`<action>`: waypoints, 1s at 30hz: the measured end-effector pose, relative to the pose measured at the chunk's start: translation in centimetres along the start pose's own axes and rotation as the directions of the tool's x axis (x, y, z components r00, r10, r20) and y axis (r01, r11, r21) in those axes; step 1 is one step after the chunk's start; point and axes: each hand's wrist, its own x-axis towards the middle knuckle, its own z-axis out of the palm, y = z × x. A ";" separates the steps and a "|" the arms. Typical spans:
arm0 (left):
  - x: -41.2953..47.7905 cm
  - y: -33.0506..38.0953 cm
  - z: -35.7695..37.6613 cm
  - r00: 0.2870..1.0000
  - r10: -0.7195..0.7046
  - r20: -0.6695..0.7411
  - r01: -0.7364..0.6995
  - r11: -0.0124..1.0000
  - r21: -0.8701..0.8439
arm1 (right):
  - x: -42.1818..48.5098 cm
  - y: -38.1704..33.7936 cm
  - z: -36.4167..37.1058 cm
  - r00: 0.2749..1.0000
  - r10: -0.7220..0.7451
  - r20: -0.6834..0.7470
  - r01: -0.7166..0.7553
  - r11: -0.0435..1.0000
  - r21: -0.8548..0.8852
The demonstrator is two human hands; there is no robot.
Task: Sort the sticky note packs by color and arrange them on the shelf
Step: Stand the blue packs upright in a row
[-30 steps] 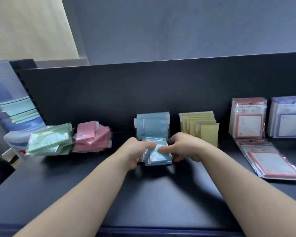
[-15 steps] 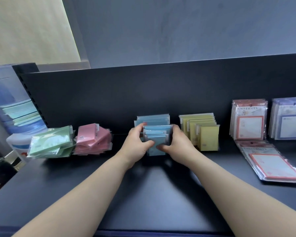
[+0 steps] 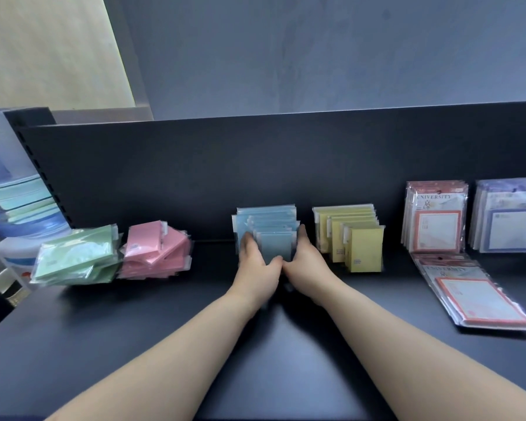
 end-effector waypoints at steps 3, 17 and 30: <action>-0.8 -0.7 0.4 0.994 0.042 -0.101 -0.027 0.990 0.141 | 0.0 0.4 -0.2 1.000 0.012 0.018 -0.012 1.000 0.001; -0.1 -1.3 -0.1 0.984 0.109 -0.143 -0.107 0.994 0.021 | 0.3 0.7 -0.5 0.996 -0.092 0.018 0.092 0.995 0.032; 4.9 -1.9 -1.6 0.998 -0.037 -0.052 0.025 0.978 -0.209 | 1.8 0.4 -2.3 0.986 -0.051 0.159 0.067 0.993 -0.096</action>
